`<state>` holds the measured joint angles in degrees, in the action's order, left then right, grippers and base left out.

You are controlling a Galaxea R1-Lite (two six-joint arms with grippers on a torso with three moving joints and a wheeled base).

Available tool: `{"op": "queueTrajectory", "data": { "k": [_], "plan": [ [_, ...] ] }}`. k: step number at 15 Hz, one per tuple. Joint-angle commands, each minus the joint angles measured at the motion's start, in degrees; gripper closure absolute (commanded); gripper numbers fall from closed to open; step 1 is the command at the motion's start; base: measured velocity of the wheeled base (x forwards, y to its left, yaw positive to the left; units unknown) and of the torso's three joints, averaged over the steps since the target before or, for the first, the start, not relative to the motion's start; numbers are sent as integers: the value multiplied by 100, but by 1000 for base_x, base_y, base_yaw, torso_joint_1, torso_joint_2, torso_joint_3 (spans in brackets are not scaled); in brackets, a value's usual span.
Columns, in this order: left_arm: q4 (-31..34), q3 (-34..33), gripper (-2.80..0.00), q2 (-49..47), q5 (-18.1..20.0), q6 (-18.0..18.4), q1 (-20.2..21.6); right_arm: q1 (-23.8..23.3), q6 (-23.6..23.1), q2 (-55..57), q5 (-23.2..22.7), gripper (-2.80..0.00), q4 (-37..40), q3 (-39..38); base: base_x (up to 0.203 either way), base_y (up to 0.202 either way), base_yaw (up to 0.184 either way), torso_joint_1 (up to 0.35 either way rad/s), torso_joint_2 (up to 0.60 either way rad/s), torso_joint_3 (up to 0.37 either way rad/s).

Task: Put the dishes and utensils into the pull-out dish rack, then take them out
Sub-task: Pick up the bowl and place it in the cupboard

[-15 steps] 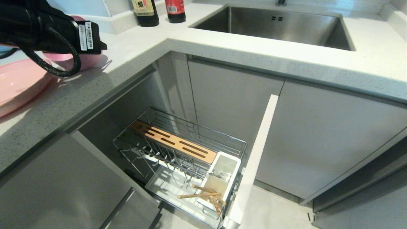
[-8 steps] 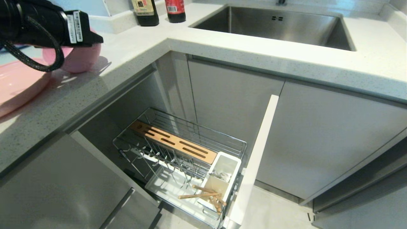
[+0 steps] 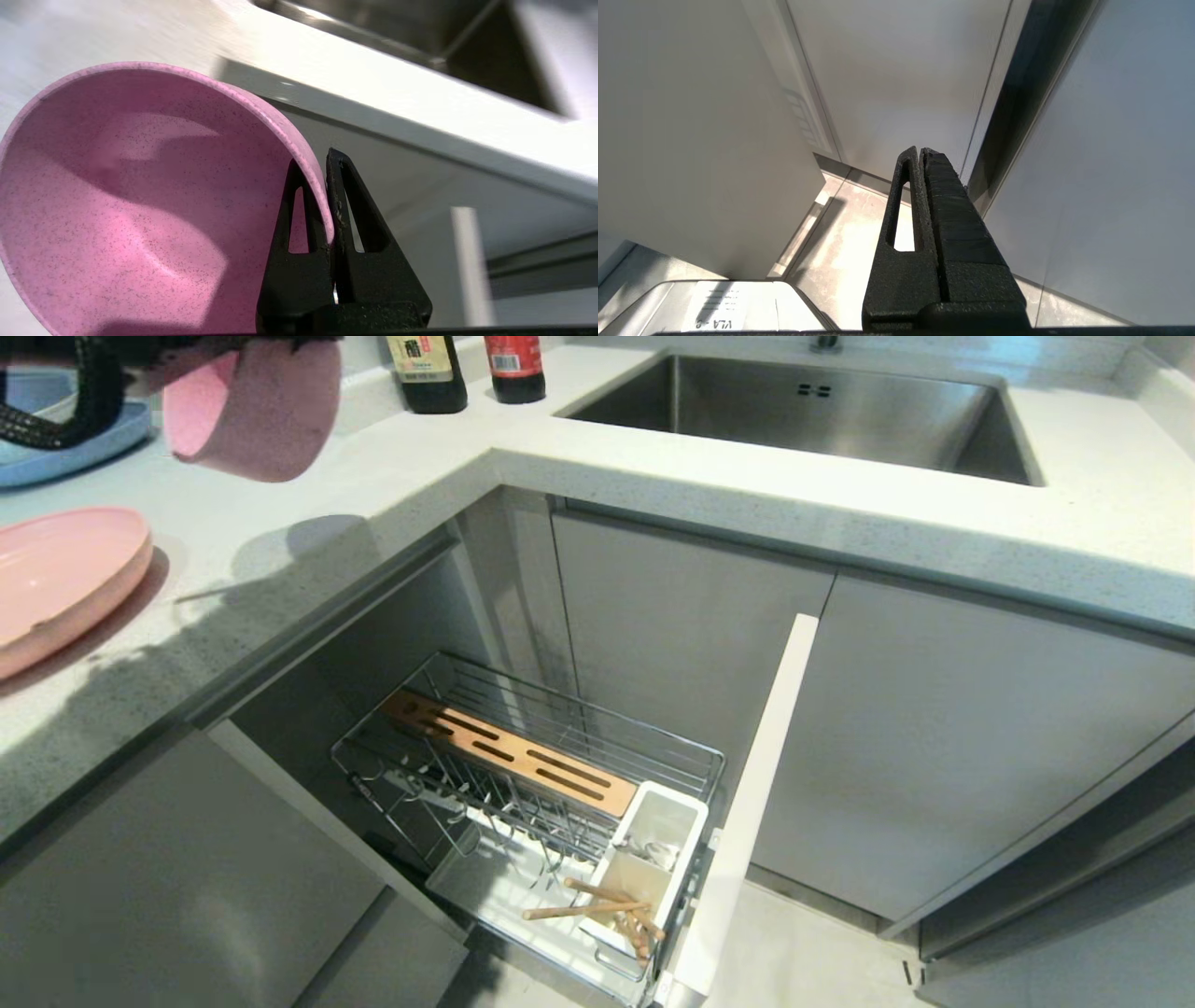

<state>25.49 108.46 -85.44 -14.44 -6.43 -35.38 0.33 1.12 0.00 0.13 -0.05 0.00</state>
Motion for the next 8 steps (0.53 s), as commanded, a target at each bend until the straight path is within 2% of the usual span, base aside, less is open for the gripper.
{"op": "queueTrajectory", "data": {
  "k": [1,3,5,6,8],
  "plan": [
    [-138,-295,0,21,-478,-1024,-809,2,2,0,4,0,-3,-9,0,0,0,0,0,0],
    [-600,-981,0,-25,-902,-1950,-1128,2,2,0,-1,0,0,-9,0,0,0,0,0,0],
    [-830,-1625,0,-60,-1087,-2710,-1315,2,2,0,4,0,-4,-9,0,0,0,0,0,0],
    [-876,-1910,0,-60,-1121,-2951,-1364,2,2,0,4,0,-4,-9,0,0,0,0,0,0],
    [-885,-2586,0,-29,-1103,-3134,-1454,2,2,0,4,0,-4,-9,0,0,0,0,0,0]
  ]
}}
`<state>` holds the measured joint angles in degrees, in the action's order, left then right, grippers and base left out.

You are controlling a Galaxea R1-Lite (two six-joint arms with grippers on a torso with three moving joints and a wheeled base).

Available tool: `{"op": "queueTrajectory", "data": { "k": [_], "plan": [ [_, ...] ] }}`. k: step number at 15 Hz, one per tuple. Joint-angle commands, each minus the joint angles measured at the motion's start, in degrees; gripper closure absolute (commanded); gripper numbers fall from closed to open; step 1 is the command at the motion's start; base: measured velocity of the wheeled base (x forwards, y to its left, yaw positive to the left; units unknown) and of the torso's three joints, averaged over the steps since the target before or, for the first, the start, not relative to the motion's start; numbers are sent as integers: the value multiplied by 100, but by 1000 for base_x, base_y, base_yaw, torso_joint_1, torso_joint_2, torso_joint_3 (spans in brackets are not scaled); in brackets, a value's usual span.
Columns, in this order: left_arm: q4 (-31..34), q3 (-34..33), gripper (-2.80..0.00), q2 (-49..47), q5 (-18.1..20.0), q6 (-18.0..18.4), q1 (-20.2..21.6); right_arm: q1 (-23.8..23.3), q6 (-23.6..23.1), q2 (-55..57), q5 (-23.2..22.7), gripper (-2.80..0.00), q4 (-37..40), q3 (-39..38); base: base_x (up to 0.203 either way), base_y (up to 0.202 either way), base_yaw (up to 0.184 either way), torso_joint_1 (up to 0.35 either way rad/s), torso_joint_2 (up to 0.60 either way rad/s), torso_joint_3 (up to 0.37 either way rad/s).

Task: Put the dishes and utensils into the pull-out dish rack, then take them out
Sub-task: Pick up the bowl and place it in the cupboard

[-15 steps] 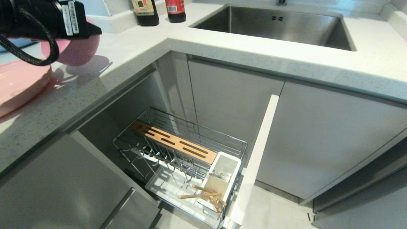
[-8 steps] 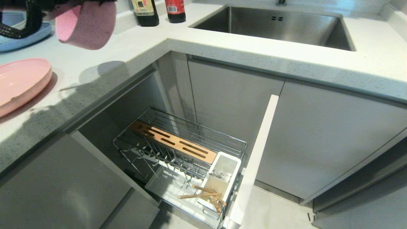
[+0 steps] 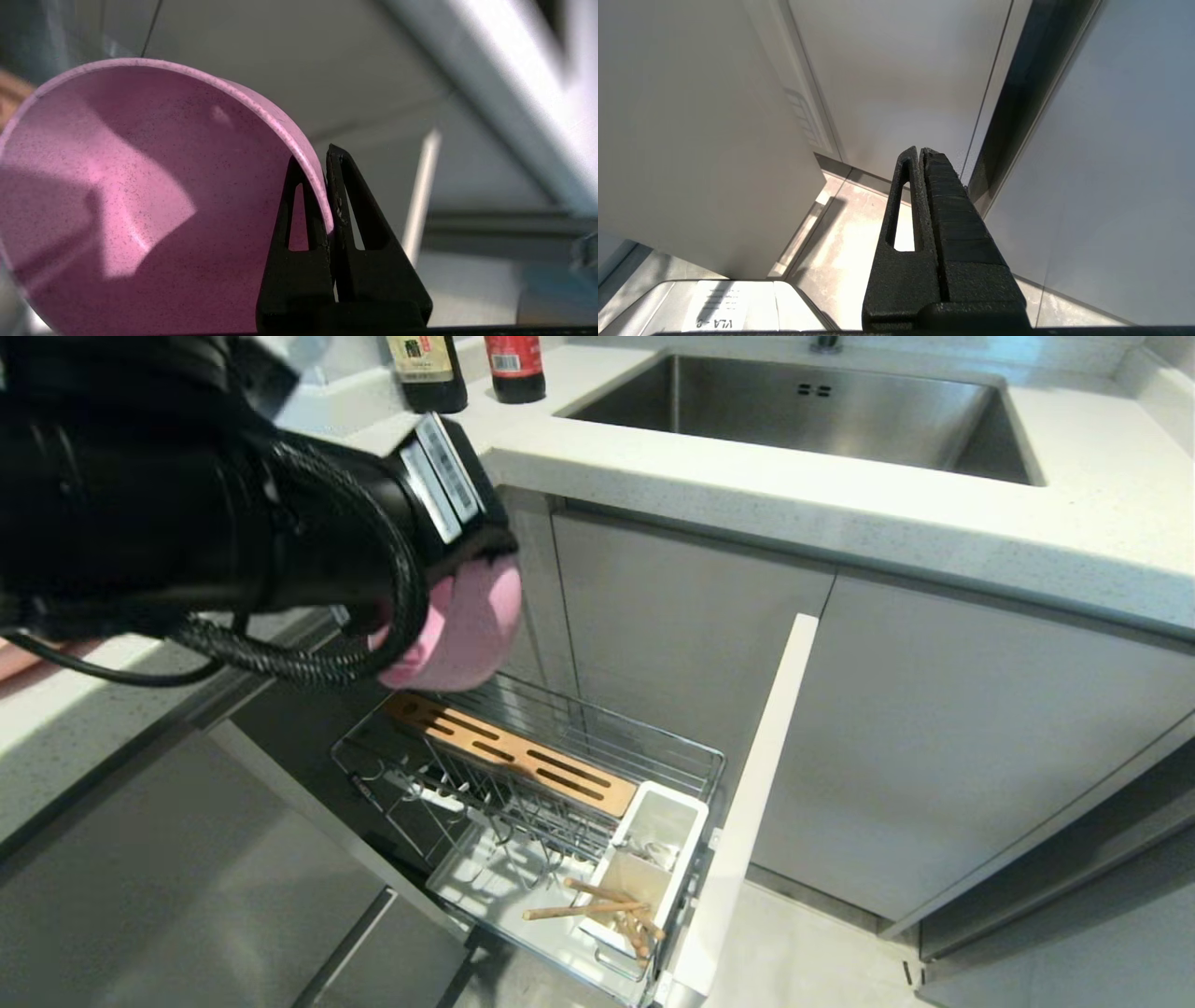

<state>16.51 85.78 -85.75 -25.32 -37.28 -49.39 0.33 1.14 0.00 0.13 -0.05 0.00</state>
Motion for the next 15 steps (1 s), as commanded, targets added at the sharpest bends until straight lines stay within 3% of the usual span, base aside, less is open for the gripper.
{"op": "queueTrajectory", "data": {
  "k": [1,4,8,11,14,15],
  "plan": [
    [92,-576,0,41,69,-97,-87,2,0,0,4,0,4,-9,0,0,0,0,0,0],
    [582,-607,0,21,142,-41,-259,2,0,0,-5,0,-4,-9,0,0,0,0,0,0],
    [1095,-575,0,-79,176,-297,-391,2,0,0,4,0,-4,-9,0,0,0,0,0,0],
    [859,-560,0,-245,199,-1247,-519,2,0,0,4,0,-3,-9,0,0,0,0,0,0],
    [-892,-662,0,-493,175,-2614,-497,2,0,0,2,0,-4,-9,0,0,0,0,0,0],
    [-1380,-759,0,-597,159,-2895,-424,2,0,0,-3,0,-4,-9,0,0,0,0,0,0]
  ]
}}
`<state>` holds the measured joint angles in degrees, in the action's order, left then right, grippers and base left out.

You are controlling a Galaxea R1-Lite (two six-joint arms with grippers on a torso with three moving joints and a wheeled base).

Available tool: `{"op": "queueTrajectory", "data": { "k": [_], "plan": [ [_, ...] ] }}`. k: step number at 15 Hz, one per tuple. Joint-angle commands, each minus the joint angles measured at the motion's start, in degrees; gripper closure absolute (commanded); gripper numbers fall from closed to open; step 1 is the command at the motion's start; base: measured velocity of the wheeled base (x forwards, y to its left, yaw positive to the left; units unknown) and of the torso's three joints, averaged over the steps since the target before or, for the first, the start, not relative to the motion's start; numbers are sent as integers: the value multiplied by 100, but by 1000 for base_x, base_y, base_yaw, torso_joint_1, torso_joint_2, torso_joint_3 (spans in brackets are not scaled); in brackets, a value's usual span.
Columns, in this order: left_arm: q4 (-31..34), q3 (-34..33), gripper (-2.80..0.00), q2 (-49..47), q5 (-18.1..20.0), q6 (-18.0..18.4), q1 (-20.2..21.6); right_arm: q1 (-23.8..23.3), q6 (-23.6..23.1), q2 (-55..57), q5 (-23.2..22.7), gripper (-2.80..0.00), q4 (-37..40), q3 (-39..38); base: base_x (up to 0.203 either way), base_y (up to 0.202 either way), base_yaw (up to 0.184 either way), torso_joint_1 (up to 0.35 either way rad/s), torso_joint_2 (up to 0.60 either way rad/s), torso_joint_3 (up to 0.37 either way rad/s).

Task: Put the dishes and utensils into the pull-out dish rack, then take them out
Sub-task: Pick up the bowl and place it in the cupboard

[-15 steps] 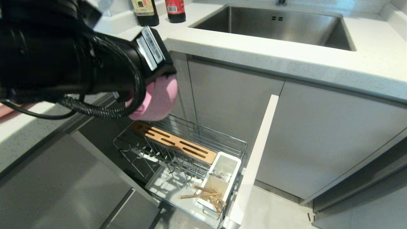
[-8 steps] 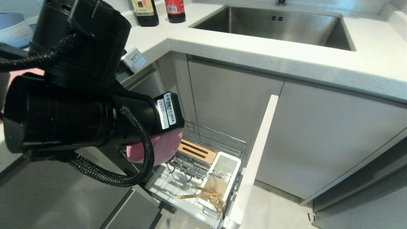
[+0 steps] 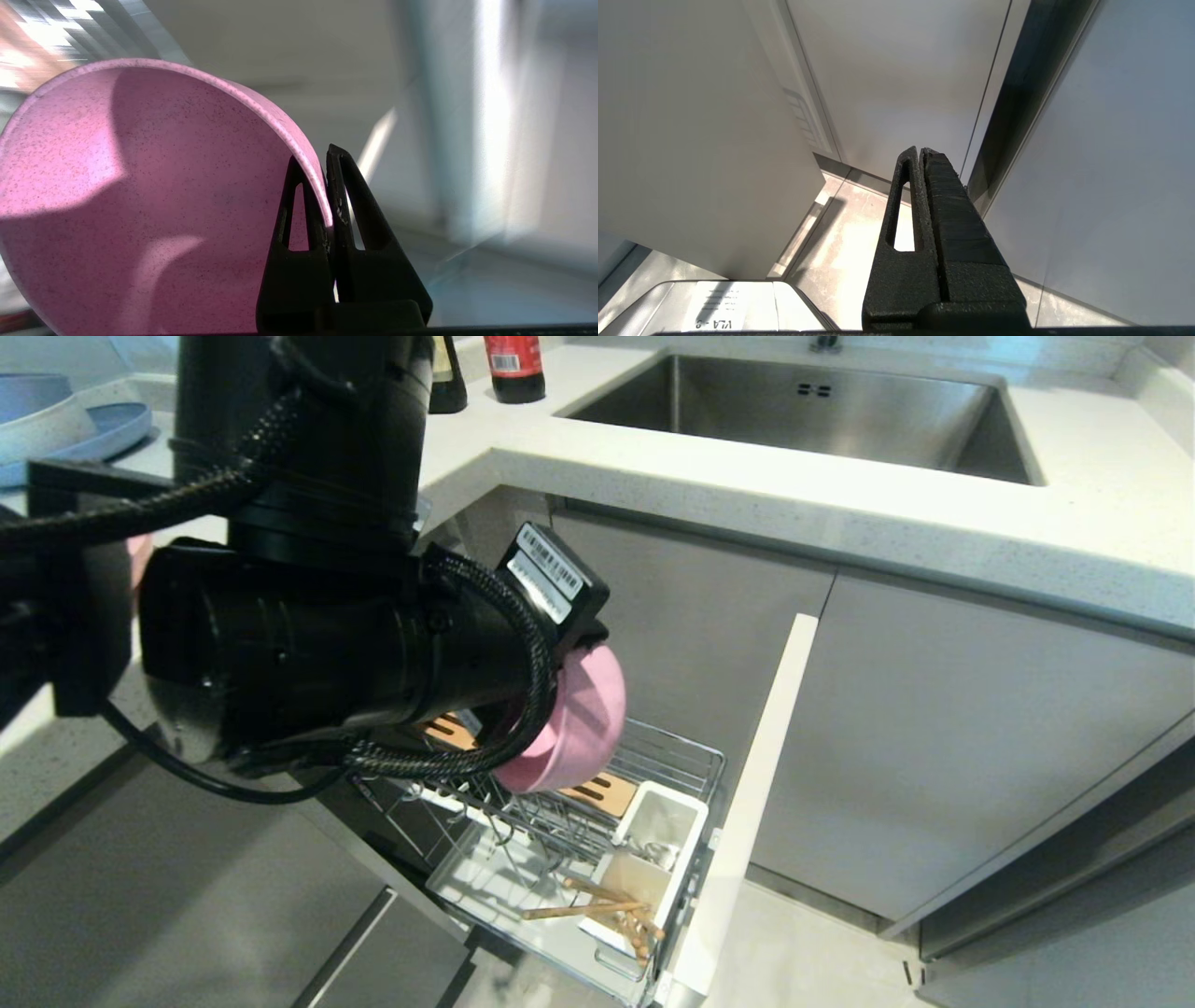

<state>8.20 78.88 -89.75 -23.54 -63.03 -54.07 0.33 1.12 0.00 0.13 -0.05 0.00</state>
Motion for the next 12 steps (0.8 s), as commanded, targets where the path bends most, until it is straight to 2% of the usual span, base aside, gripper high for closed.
{"op": "queueTrajectory", "data": {
  "k": [1,2,4,9,12],
  "plan": [
    [-1028,-191,0,-354,-34,-598,138,2,2,0,4,0,-3,-9,0,0,0,0,0,0],
    [-1489,-331,0,-496,-47,-831,217,3,2,0,3,0,1,-7,0,0,0,0,0,0],
    [-2268,-639,0,-743,-131,-1005,354,2,2,0,4,0,-4,-9,0,0,0,0,0,0],
    [-4496,-1553,0,-1347,-213,-1009,800,2,2,0,-3,0,2,-9,0,0,0,0,0,0],
    [-5161,-1681,0,-1708,-255,-975,1015,2,2,0,4,0,-4,-9,0,0,0,0,0,0]
  ]
}}
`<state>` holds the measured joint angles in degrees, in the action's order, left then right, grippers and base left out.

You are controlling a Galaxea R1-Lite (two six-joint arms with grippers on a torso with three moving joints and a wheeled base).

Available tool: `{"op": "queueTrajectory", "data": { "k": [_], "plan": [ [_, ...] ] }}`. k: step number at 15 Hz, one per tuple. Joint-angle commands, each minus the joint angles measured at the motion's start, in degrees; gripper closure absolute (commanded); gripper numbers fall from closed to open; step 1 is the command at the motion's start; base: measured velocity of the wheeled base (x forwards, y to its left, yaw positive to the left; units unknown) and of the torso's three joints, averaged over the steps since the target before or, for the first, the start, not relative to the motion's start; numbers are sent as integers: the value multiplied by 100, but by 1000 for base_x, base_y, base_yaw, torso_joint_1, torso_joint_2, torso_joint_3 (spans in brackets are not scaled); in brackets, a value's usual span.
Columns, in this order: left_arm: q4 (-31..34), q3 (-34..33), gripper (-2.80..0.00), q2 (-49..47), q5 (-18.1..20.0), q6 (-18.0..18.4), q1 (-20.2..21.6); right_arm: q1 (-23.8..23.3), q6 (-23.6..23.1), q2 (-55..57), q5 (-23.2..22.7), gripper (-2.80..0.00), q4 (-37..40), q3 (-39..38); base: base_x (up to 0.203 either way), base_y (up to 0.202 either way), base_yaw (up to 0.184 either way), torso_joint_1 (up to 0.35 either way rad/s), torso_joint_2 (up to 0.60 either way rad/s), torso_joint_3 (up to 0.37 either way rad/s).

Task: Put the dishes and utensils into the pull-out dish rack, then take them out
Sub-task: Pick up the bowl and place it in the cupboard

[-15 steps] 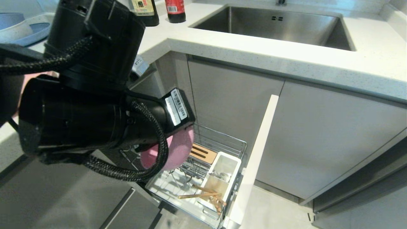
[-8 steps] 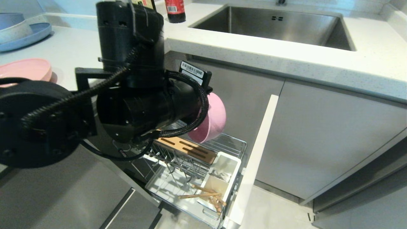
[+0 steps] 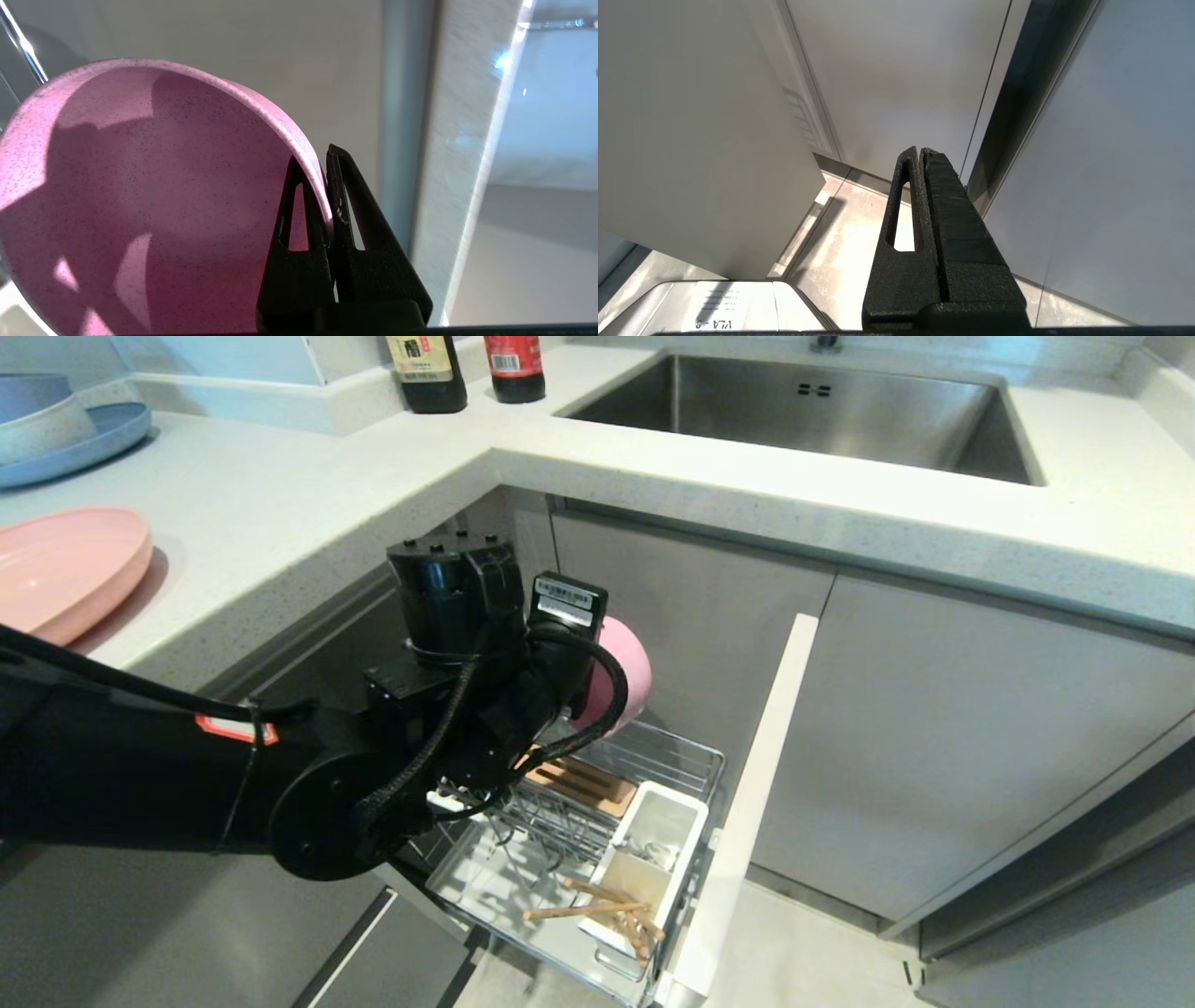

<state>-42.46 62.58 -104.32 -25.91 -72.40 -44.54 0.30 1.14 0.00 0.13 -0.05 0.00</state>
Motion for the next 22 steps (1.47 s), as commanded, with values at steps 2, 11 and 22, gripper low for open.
{"op": "queueTrajectory", "data": {
  "k": [2,11,22],
  "plan": [
    [-580,-60,0,-606,-173,-37,106,5,0,0,4,0,-4,-9,0,0,0,0,0,0],
    [-1792,-35,0,-1523,-266,-62,362,5,0,0,4,0,4,-9,0,0,0,0,0,0],
    [-2390,-52,0,-1906,-178,-217,429,6,0,0,3,0,-4,-9,0,0,0,0,0,0]
  ]
}}
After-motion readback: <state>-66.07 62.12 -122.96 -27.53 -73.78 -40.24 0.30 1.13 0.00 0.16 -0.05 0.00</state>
